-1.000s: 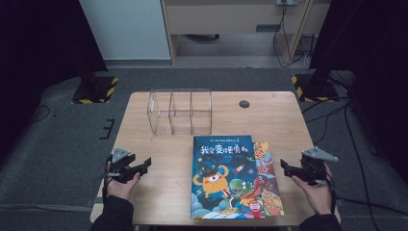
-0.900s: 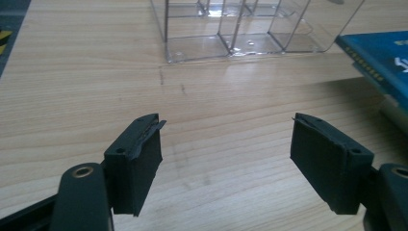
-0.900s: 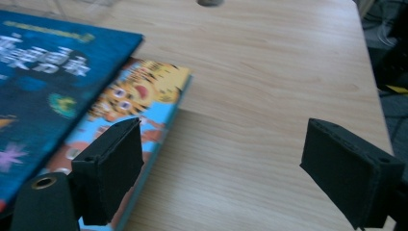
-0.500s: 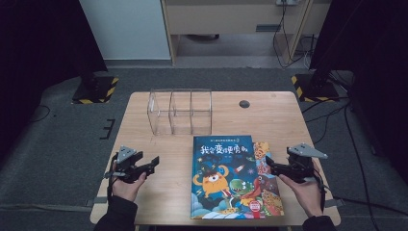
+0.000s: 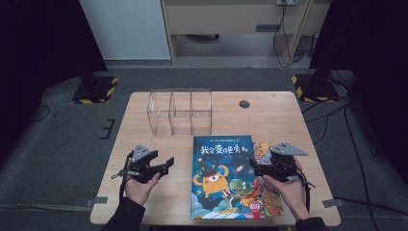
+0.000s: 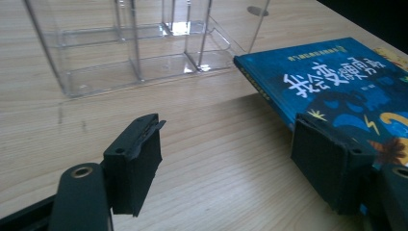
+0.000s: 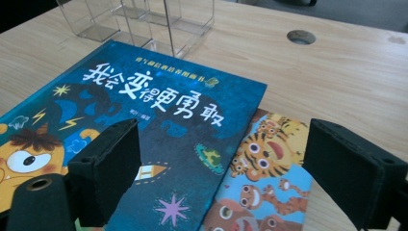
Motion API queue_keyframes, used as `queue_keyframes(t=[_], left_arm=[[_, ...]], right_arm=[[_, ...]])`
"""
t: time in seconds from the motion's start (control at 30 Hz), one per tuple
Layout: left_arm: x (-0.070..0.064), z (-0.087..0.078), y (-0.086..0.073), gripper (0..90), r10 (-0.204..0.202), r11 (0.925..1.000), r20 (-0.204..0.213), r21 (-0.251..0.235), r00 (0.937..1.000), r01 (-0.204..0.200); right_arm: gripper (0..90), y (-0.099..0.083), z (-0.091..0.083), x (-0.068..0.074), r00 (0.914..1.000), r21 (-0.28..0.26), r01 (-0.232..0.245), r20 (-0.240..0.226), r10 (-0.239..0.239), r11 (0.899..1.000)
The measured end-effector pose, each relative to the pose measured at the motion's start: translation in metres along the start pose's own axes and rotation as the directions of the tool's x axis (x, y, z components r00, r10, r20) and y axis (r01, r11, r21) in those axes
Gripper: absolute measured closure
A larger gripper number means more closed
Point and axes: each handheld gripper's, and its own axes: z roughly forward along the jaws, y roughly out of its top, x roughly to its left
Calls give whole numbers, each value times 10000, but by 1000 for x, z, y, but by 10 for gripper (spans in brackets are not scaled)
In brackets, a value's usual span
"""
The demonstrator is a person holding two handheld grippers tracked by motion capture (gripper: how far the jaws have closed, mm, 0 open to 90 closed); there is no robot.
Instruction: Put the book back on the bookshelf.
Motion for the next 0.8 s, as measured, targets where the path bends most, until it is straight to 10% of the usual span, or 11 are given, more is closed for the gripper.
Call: queue_keyframes(t=[0.8], left_arm=[[-38,33,-13,253,385,9958,1111,783,9931,-474]], right_arm=[[128,-29,32,19,9968,1350,167,-794,-60,9907]])
